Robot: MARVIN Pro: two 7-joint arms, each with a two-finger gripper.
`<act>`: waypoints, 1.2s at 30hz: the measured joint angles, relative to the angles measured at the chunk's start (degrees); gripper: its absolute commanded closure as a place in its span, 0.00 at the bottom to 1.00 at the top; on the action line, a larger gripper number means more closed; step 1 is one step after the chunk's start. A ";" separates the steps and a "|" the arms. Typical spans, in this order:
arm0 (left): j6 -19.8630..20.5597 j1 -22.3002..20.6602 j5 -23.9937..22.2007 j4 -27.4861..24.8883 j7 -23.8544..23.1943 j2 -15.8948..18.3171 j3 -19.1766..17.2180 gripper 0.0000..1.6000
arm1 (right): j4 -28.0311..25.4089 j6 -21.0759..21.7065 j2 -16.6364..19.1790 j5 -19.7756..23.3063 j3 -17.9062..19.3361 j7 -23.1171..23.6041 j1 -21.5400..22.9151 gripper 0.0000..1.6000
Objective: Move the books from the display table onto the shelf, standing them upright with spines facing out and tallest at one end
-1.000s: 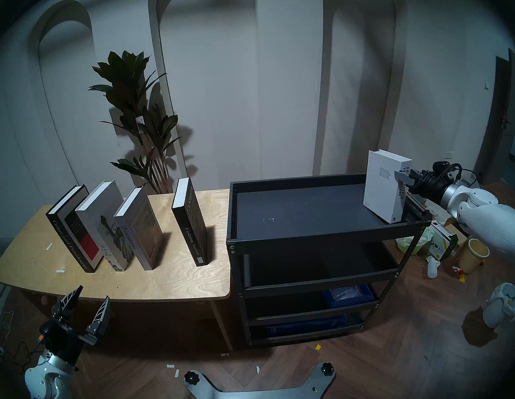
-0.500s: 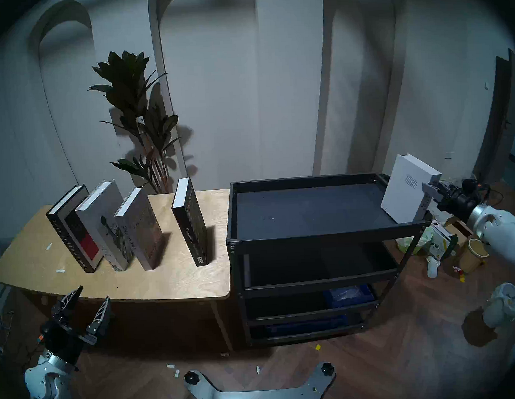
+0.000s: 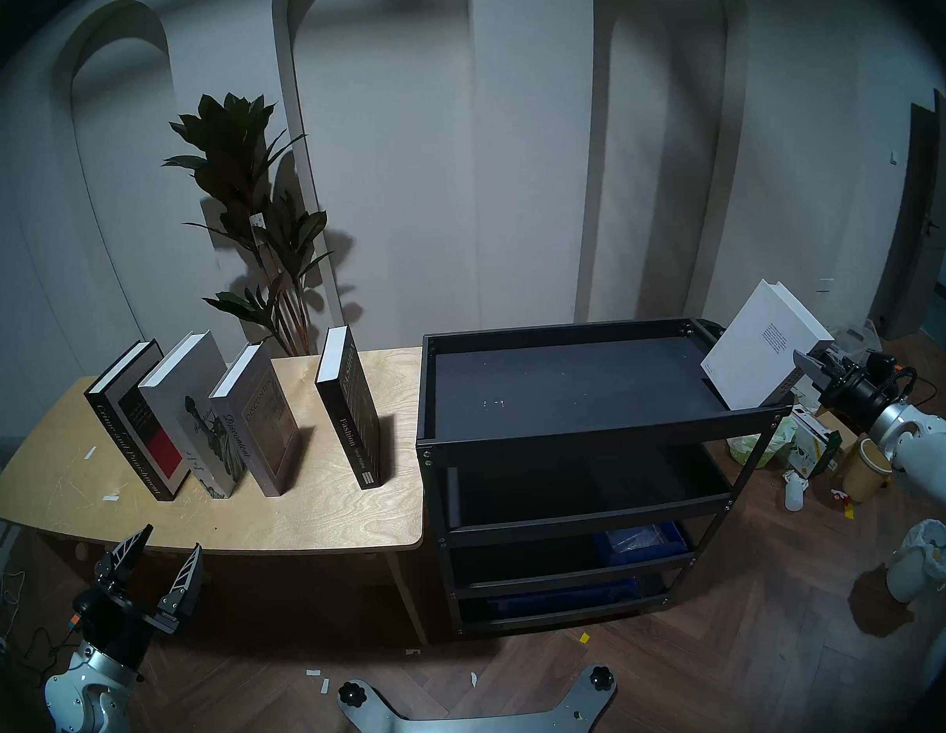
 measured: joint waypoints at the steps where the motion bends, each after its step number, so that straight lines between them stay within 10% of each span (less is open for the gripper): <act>1: 0.01 0.00 0.00 0.00 0.00 0.00 0.00 0.00 | 0.20 0.00 -0.29 -0.29 0.05 -0.15 0.26 1.00; 18: 0.03 -0.02 0.00 0.00 -0.02 0.01 0.00 0.00 | -7.47 4.18 -2.53 -11.69 1.48 -12.29 7.33 1.00; 36: 0.04 -0.02 0.00 -0.02 -0.04 0.01 0.00 0.00 | -14.96 1.44 3.64 -9.06 -0.80 -21.33 1.53 1.00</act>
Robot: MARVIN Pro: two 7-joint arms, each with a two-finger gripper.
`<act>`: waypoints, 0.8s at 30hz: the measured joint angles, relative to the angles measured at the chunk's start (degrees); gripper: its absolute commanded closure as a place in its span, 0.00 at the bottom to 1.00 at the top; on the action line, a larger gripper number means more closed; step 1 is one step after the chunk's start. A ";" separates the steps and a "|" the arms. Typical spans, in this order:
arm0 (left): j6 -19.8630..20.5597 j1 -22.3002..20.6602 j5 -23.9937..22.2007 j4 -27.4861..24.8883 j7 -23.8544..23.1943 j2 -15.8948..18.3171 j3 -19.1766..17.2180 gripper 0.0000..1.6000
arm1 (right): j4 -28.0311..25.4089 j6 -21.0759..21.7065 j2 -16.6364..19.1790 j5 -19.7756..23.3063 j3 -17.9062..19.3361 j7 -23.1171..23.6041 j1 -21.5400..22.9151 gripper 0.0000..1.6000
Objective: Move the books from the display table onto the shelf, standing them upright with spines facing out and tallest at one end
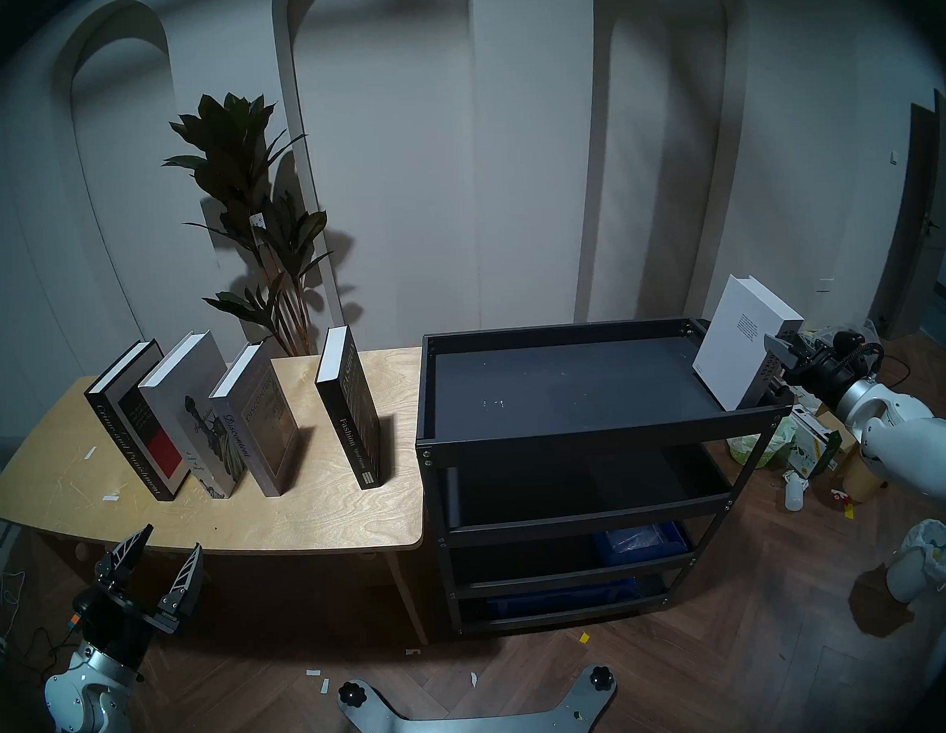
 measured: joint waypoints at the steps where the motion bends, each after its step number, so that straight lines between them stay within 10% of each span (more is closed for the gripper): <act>1: 0.00 0.00 0.00 0.00 0.00 0.00 0.00 0.00 | -0.26 -0.36 0.30 0.25 -0.06 -0.26 -0.26 1.00; 14: 0.01 0.00 0.00 -0.02 0.00 0.00 0.00 0.00 | -2.19 -2.83 2.09 0.89 -0.90 -2.45 -1.73 1.00; 24: 0.01 0.00 0.00 -0.03 0.00 0.00 0.00 0.00 | -0.38 -2.16 1.15 -1.69 -0.65 -3.28 -0.74 0.64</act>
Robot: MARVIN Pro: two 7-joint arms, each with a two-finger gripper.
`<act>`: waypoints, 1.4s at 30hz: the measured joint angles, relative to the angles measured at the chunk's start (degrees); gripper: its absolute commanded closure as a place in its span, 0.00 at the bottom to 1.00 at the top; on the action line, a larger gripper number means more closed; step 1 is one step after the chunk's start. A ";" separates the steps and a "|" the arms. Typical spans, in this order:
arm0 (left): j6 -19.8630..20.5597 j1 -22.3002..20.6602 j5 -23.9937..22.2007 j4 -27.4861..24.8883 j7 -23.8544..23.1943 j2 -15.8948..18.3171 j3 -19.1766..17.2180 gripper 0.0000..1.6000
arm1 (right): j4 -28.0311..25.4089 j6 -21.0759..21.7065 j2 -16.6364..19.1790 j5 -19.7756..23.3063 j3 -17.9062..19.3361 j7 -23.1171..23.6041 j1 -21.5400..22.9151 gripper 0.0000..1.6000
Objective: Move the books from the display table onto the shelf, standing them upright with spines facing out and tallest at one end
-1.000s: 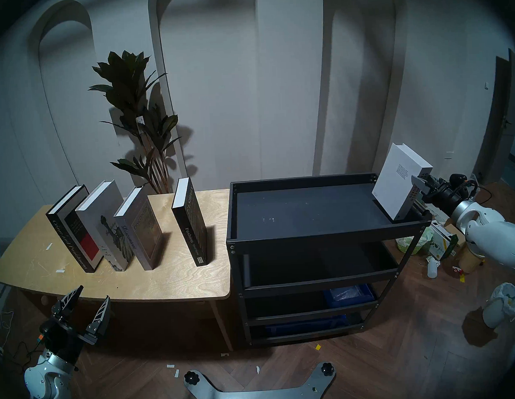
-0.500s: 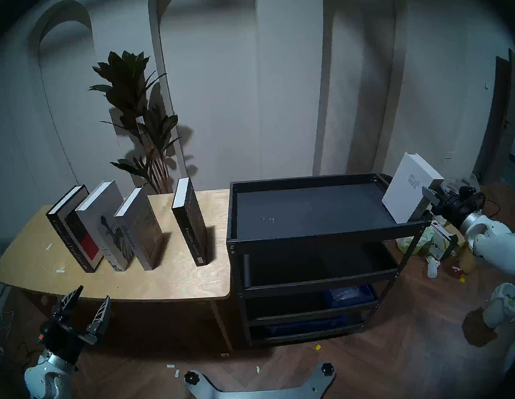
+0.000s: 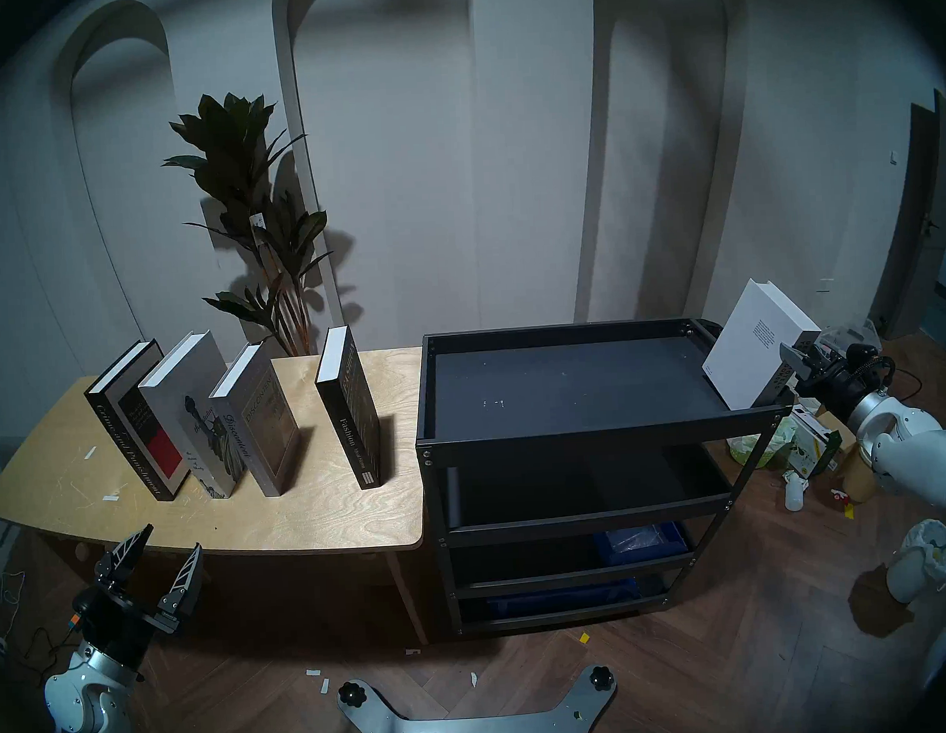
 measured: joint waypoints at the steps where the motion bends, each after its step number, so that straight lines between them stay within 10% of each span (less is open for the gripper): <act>1: 0.00 0.00 0.00 0.00 0.00 0.00 0.00 0.00 | 0.11 0.15 -0.12 -0.15 0.05 -0.05 0.11 0.57; 8: 0.00 0.00 0.00 0.00 0.00 0.00 0.00 0.00 | 1.18 1.58 -1.27 -1.76 0.48 -0.67 1.15 0.39; 13: 0.00 0.00 0.00 0.00 0.00 0.00 0.00 0.00 | 1.67 2.29 -1.76 -2.81 0.61 -1.20 1.65 0.00; 32: 0.01 0.00 0.00 -0.01 0.00 0.00 0.00 0.00 | -2.39 2.08 -0.70 -4.81 0.89 -3.79 2.44 0.00; 42: 0.01 -0.03 0.00 0.02 0.00 0.00 0.00 0.00 | -3.73 -4.70 0.97 -1.30 3.80 -4.45 2.17 0.00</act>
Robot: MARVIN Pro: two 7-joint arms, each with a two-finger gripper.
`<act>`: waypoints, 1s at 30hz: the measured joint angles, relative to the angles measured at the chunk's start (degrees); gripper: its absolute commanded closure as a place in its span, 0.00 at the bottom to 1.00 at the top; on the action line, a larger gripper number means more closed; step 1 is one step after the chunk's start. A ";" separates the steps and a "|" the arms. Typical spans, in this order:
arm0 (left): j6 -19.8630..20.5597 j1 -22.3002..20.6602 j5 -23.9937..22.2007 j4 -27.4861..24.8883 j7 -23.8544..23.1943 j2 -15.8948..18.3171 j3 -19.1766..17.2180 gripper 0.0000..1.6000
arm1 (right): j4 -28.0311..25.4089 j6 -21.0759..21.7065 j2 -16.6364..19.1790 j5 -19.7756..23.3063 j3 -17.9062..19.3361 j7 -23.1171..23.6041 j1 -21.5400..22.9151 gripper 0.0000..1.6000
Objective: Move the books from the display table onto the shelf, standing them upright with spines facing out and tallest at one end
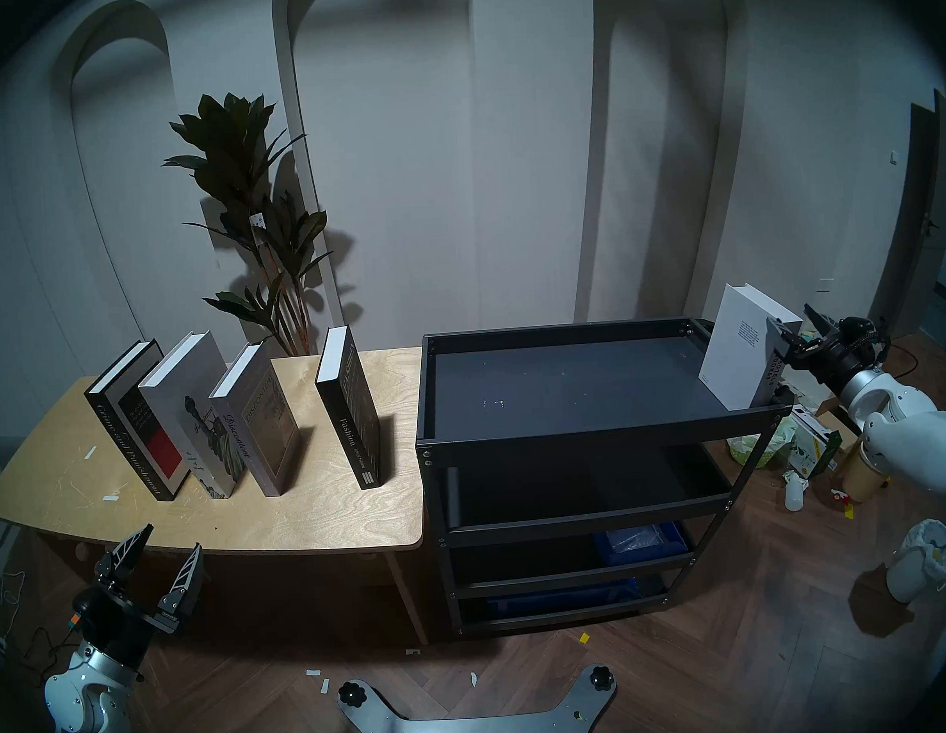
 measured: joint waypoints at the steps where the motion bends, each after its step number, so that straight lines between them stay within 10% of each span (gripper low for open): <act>1: 0.00 -0.01 0.00 0.01 0.00 0.00 0.00 0.00 | 0.02 -0.81 0.12 0.24 0.38 0.00 0.04 0.00; 16: -0.01 -0.25 0.02 0.18 0.02 0.01 0.00 0.00 | -8.13 -11.10 1.81 1.83 3.92 4.87 0.47 0.00; 30: -0.02 -0.56 0.15 0.15 -0.68 0.33 0.23 0.00 | -21.75 -14.82 1.64 1.13 -2.53 10.80 -4.07 0.00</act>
